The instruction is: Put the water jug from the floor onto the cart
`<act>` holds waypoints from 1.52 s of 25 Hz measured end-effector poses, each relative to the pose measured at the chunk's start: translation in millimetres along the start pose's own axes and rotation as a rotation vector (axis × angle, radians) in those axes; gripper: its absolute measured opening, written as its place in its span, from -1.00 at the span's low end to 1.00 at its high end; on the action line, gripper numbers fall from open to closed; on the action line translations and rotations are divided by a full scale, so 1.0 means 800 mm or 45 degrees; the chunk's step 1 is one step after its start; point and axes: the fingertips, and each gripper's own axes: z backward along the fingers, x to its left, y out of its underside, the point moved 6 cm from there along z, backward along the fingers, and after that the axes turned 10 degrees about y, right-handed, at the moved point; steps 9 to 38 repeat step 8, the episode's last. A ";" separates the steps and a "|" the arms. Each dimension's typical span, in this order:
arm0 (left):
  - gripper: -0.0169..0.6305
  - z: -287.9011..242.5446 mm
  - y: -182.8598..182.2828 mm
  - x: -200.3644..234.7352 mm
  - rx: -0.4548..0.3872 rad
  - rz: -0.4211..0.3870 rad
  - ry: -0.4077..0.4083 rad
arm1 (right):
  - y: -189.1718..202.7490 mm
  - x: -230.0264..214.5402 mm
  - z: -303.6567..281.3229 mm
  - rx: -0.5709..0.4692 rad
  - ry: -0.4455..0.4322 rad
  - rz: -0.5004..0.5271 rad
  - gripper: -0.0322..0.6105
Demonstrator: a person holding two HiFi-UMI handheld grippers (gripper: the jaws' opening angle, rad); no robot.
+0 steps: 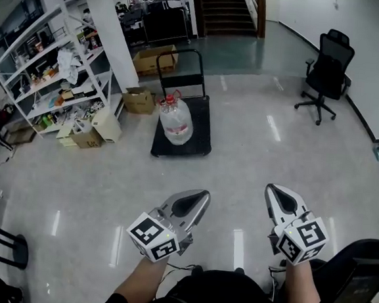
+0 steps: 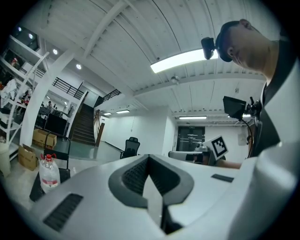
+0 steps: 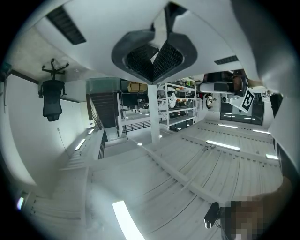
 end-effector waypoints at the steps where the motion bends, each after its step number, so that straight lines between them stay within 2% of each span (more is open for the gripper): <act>1: -0.95 0.000 -0.001 -0.002 -0.003 0.004 0.000 | -0.003 -0.001 0.002 -0.004 0.002 0.003 -0.90; 8: -0.95 -0.005 -0.003 -0.012 0.015 -0.009 -0.009 | -0.008 -0.017 0.012 -0.023 0.024 -0.009 -0.90; 38: -0.95 -0.005 -0.003 -0.012 0.015 -0.009 -0.009 | -0.008 -0.017 0.012 -0.023 0.024 -0.009 -0.90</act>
